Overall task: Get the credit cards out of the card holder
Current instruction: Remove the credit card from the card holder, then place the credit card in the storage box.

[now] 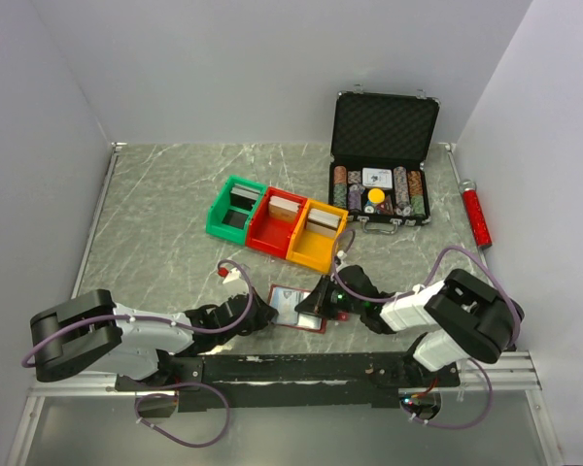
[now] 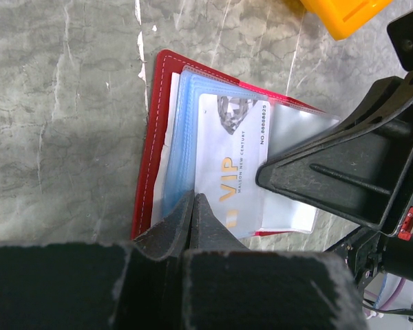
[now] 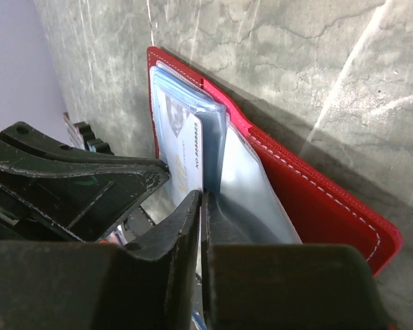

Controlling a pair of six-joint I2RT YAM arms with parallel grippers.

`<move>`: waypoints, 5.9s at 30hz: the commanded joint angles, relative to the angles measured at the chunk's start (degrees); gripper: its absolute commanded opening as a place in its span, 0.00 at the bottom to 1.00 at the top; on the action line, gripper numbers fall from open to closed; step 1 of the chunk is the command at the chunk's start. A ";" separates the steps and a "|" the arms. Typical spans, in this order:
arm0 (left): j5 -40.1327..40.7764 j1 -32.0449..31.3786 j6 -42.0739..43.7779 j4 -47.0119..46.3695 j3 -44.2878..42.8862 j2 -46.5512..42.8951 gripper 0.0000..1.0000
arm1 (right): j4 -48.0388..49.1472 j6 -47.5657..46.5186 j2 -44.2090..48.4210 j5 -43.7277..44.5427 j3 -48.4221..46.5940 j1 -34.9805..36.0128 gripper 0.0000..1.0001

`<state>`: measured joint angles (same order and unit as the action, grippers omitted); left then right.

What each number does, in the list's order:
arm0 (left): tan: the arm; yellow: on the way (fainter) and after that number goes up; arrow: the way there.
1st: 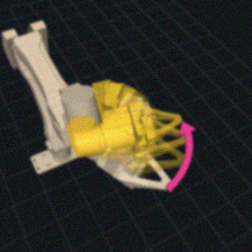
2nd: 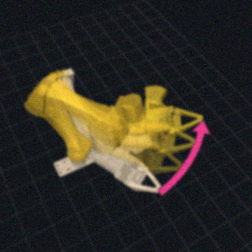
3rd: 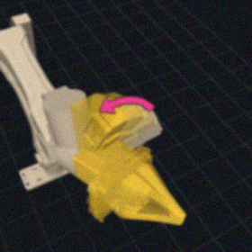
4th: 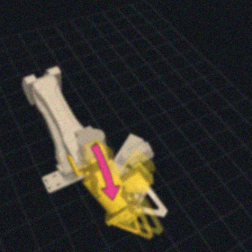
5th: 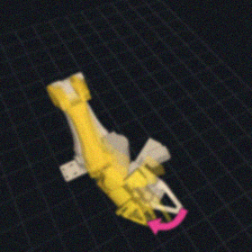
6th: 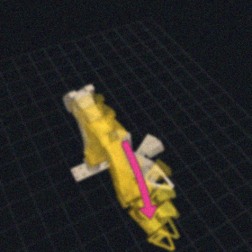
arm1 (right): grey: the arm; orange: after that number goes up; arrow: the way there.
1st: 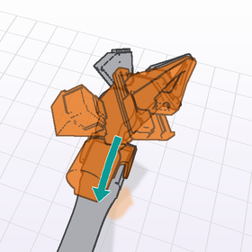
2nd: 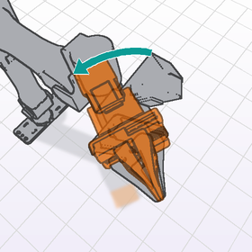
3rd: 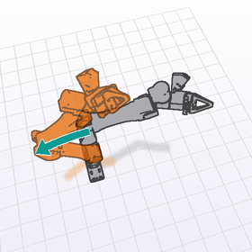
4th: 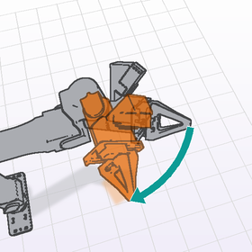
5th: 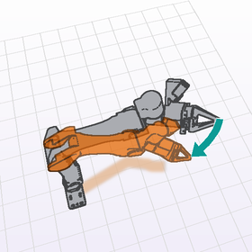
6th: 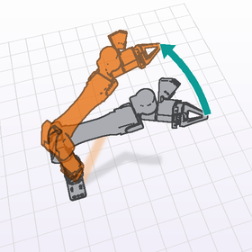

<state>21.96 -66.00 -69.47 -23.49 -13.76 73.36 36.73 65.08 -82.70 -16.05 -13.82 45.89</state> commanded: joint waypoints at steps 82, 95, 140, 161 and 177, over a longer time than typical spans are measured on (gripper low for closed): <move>6.61 -0.62 9.35 24.64 -3.38 -37.93 0.77 | -67.19 -40.71 31.30 1.89 -33.43 -0.80 0.00; 12.84 -0.54 16.47 34.47 -9.71 -47.87 0.83 | -82.27 -68.24 11.41 9.48 -60.01 -2.38 0.00; 11.09 -0.54 16.92 25.77 -1.01 -53.24 0.82 | -83.40 -98.04 -12.57 3.66 -73.45 -12.93 0.00; 6.87 -0.62 14.80 20.41 1.72 -49.99 0.81 | -80.06 -100.32 -19.34 11.48 -70.55 -13.98 0.00; 7.31 -0.54 15.59 19.00 0.93 -46.12 0.81 | -75.85 -99.71 -24.44 12.80 -70.55 -14.07 0.00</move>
<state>29.52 -66.46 -54.70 -2.33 -12.10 26.72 -40.80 -34.20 -106.50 -4.62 -83.77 32.32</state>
